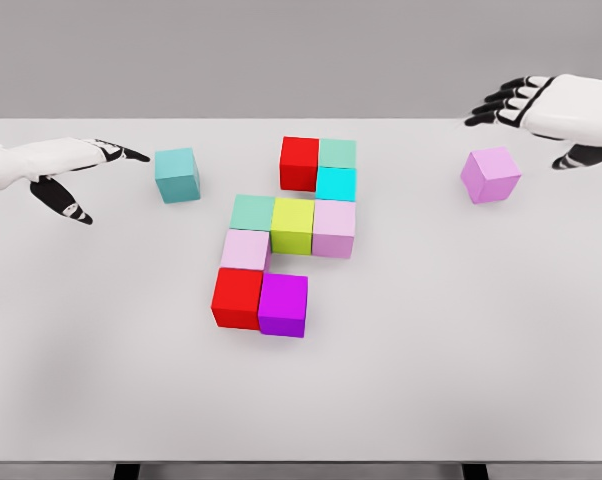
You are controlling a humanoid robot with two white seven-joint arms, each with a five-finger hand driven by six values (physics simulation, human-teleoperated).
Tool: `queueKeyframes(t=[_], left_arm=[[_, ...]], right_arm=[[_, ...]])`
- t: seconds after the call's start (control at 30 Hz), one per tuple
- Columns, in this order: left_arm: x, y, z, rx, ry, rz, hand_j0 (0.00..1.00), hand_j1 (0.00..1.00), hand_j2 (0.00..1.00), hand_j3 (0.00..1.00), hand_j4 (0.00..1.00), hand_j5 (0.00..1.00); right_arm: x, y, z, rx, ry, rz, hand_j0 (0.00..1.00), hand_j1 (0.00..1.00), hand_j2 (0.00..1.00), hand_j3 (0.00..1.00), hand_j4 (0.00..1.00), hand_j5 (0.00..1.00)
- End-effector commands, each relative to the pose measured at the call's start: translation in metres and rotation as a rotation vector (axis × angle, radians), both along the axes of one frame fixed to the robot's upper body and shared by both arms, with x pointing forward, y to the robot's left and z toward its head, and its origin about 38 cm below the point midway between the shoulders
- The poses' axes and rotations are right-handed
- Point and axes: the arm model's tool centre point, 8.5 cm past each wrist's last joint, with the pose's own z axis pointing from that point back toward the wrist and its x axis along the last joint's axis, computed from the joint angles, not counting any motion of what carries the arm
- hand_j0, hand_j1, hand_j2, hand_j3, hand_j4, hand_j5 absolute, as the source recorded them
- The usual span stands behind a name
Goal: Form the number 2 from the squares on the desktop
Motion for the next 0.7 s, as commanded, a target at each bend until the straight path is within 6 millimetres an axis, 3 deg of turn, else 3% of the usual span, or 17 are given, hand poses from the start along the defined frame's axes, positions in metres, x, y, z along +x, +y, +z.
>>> queueKeyframes(t=[0.0, 0.07, 0.13, 0.23, 0.27, 0.33, 0.53, 0.67], left_arm=[[0.003, 0.007, -0.003, 0.001, 0.013, 0.045, 1.0, 1.0, 1.0, 1.0, 1.0, 1.0], [0.009, 0.007, -0.006, -0.001, 0.035, 0.122, 1.0, 1.0, 1.0, 1.0, 1.0, 1.0], [0.028, -0.015, -0.012, -0.02, 0.079, 0.246, 1.0, 1.0, 1.0, 1.0, 1.0, 1.0], [0.044, -0.031, -0.022, -0.034, 0.115, 0.429, 1.0, 1.0, 1.0, 1.0, 1.0, 1.0], [0.046, -0.03, -0.021, -0.041, 0.095, 0.451, 1.0, 1.0, 1.0, 1.0, 1.0, 1.0], [0.048, -0.037, -0.025, -0.04, 0.112, 0.499, 1.0, 1.0, 1.0, 1.0, 1.0, 1.0], [0.057, -0.077, -0.036, -0.051, 0.159, 0.536, 1.0, 1.0, 1.0, 1.0, 1.0, 1.0], [0.058, -0.092, -0.04, -0.061, 0.182, 0.541, 1.0, 1.0, 1.0, 1.0, 1.0, 1.0]], right_arm=[[0.0, -0.005, 0.003, 0.003, -0.004, -0.013, 1.0, 1.0, 1.0, 1.0, 1.0, 1.0], [0.0, -0.005, 0.003, 0.004, -0.001, -0.013, 1.0, 1.0, 1.0, 1.0, 1.0, 1.0], [0.003, -0.008, -0.007, 0.007, 0.026, -0.026, 1.0, 1.0, 1.0, 1.0, 1.0, 1.0], [0.024, -0.058, -0.041, 0.05, 0.134, -0.201, 1.0, 1.0, 1.0, 1.0, 1.0, 1.0], [0.024, -0.05, -0.059, 0.024, 0.177, -0.182, 1.0, 1.0, 1.0, 1.0, 1.0, 1.0], [0.026, -0.027, -0.075, 0.029, 0.21, -0.132, 1.0, 1.0, 1.0, 1.0, 1.0, 1.0], [0.035, 0.008, -0.081, 0.08, 0.208, -0.066, 1.0, 1.0, 1.0, 1.0, 1.0, 1.0], [0.045, 0.011, -0.081, 0.103, 0.209, -0.079, 1.0, 1.0, 1.0, 1.0, 1.0, 1.0]])
